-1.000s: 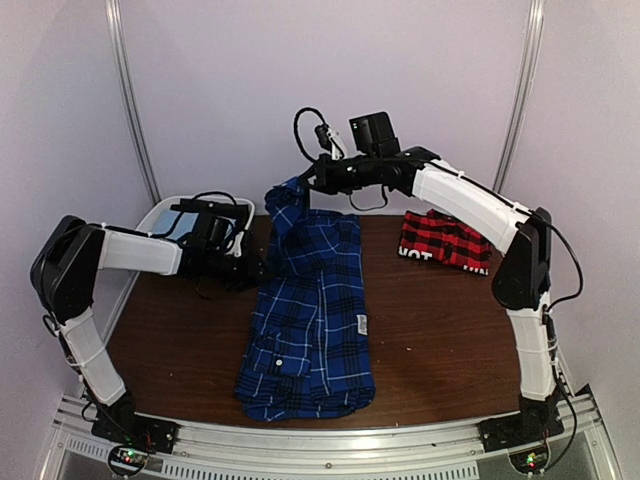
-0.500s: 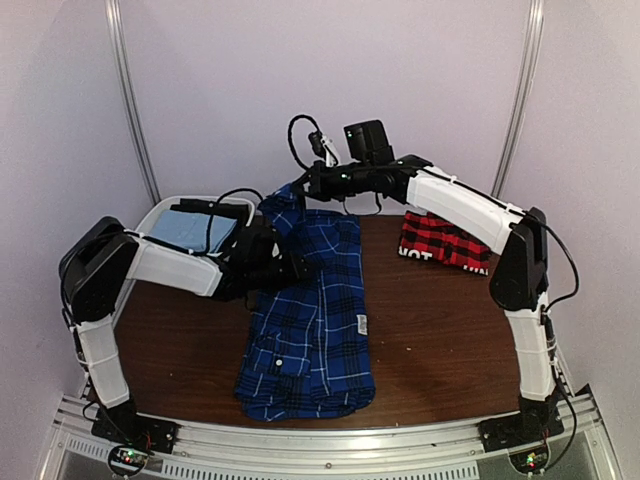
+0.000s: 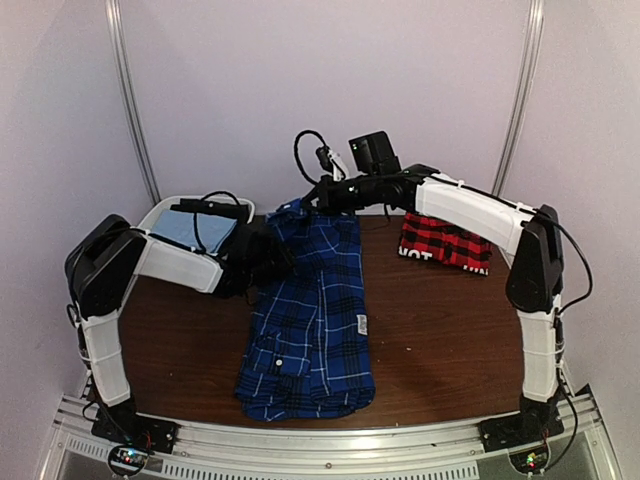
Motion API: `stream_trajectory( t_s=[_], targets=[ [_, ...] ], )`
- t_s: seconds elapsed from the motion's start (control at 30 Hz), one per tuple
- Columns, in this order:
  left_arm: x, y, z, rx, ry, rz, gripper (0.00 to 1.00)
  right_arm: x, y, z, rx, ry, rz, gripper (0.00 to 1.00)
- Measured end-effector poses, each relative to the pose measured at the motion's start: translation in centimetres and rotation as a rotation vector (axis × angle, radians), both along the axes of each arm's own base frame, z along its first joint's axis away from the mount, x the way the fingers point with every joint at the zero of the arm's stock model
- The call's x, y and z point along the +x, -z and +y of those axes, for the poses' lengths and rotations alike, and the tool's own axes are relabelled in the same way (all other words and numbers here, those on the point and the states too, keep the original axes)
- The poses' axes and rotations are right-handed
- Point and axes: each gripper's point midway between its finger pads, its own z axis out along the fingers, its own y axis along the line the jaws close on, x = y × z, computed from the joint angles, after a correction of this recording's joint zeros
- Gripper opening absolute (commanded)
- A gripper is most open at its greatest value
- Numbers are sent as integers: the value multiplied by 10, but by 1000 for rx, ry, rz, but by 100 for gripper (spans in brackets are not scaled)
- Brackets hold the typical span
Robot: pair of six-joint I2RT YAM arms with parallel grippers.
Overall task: Fold and stack the long sleeve shirts
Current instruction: Fold the sleeve of the rectangle-folded shirt.
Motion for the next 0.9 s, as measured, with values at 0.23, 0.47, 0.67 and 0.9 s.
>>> stream_trajectory(
  t_s=[0.23,0.47,0.67,0.9],
  targets=[
    [-5,21,18,18,-37,45,51,-15,-14,-19,-3,25,-30,0],
    [-21,25,22,29,12,65,41,-30,14,-35,-62,26,-12,0],
    [-48,9,31,27,77,60,28,-50,71,-54,-177,15,51,0],
    [-70,-10,44,63,121,52,27,-94,133,-78,-335,-26,126,0]
  ],
)
